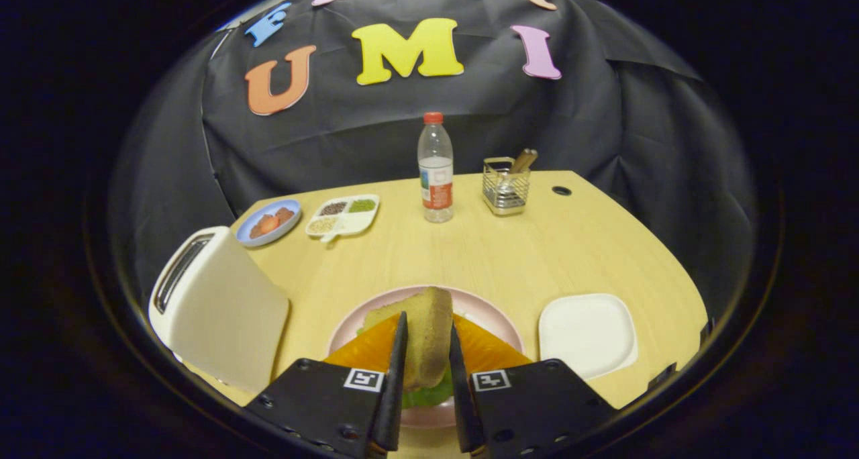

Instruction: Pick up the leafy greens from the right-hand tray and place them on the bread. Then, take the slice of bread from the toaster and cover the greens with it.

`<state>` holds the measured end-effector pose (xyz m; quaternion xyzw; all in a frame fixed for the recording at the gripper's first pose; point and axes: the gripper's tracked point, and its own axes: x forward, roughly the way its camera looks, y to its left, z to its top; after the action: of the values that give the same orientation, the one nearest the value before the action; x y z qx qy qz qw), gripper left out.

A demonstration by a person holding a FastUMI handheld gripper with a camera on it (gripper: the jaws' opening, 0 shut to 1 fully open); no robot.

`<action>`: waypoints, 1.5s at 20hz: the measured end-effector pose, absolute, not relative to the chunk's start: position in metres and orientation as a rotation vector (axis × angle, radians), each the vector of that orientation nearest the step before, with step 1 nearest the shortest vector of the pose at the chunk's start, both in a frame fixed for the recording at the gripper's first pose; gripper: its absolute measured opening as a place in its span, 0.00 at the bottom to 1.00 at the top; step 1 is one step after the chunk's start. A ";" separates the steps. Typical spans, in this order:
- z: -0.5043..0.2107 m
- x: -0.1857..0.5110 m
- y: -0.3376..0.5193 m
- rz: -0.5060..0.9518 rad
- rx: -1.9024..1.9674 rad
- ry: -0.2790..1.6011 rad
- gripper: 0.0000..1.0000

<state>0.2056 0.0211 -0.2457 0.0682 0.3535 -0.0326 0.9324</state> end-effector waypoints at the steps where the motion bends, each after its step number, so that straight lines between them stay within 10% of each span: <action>1: -0.250 0.205 0.019 -0.070 0.130 0.735 0.33; 7: -0.267 0.203 0.003 -0.075 0.116 0.758 0.33; 13: -0.280 0.201 0.000 -0.069 0.085 0.794 0.63; 30: -0.189 0.153 0.019 -0.037 0.098 0.545 0.99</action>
<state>0.1531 0.0186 -0.1890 0.0486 0.2690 -0.0181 0.9617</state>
